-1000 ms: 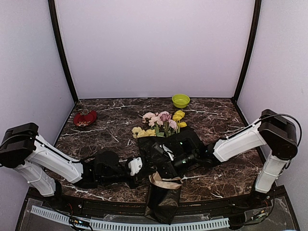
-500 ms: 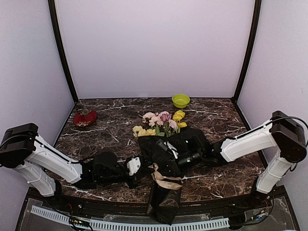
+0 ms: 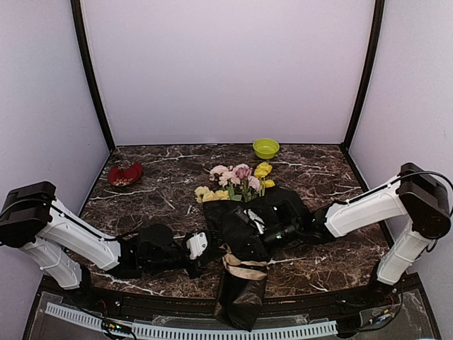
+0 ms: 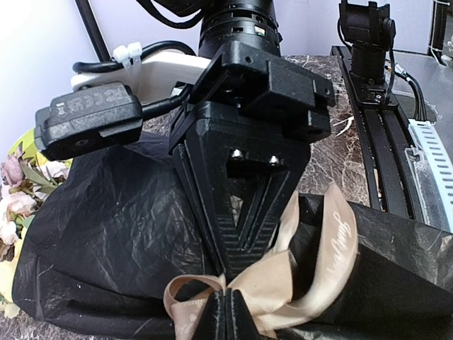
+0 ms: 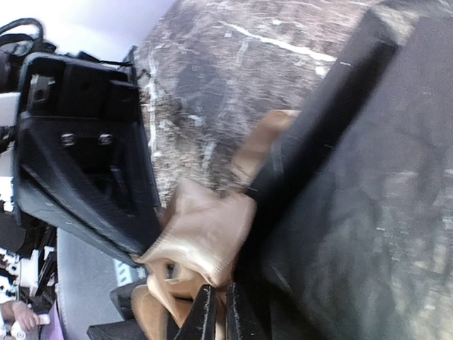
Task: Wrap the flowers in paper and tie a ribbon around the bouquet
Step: Cross the half-tied ribbon over the folded bouquet.
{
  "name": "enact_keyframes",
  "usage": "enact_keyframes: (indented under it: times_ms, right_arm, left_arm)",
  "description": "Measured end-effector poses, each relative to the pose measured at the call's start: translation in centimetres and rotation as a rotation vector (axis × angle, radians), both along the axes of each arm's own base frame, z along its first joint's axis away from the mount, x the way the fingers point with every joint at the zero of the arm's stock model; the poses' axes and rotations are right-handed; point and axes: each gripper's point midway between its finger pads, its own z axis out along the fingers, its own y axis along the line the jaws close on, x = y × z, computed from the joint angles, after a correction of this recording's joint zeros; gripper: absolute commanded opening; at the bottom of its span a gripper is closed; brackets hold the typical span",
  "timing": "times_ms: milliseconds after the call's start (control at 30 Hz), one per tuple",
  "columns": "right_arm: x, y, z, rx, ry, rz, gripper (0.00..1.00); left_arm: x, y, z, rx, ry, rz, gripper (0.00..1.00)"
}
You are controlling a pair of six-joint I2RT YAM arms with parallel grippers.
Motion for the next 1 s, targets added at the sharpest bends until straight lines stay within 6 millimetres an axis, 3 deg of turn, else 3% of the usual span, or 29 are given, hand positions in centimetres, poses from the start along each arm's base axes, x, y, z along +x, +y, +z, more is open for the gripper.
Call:
enact_keyframes:
  times_ms: [100, 233, 500, 700, 867, 1000]
  right_arm:
    - [0.6, -0.6, -0.4, -0.028, -0.004, -0.025, 0.08]
    - [1.1, -1.3, 0.7, -0.021, -0.029, -0.049, 0.10]
    - [0.3, -1.6, 2.4, 0.044, -0.056, -0.019, 0.37]
    - [-0.8, -0.8, 3.2, 0.093, -0.056, 0.033, 0.42]
    - [-1.5, -0.2, 1.3, 0.056, -0.027, 0.056, 0.41]
    - [-1.5, 0.1, 0.6, 0.047, -0.014, 0.057, 0.23]
  left_arm:
    - [0.0, 0.0, 0.0, 0.001, 0.001, -0.001, 0.00]
    - [-0.1, 0.0, 0.0, 0.000, 0.002, -0.004, 0.00]
    - [-0.2, -0.2, 0.1, -0.010, 0.008, -0.009, 0.00]
    - [-0.1, -0.3, 0.3, -0.023, 0.010, -0.007, 0.00]
    - [-0.1, -0.4, 0.6, -0.039, 0.011, -0.005, 0.00]
    - [0.0, -0.5, 0.8, -0.051, 0.013, -0.003, 0.00]
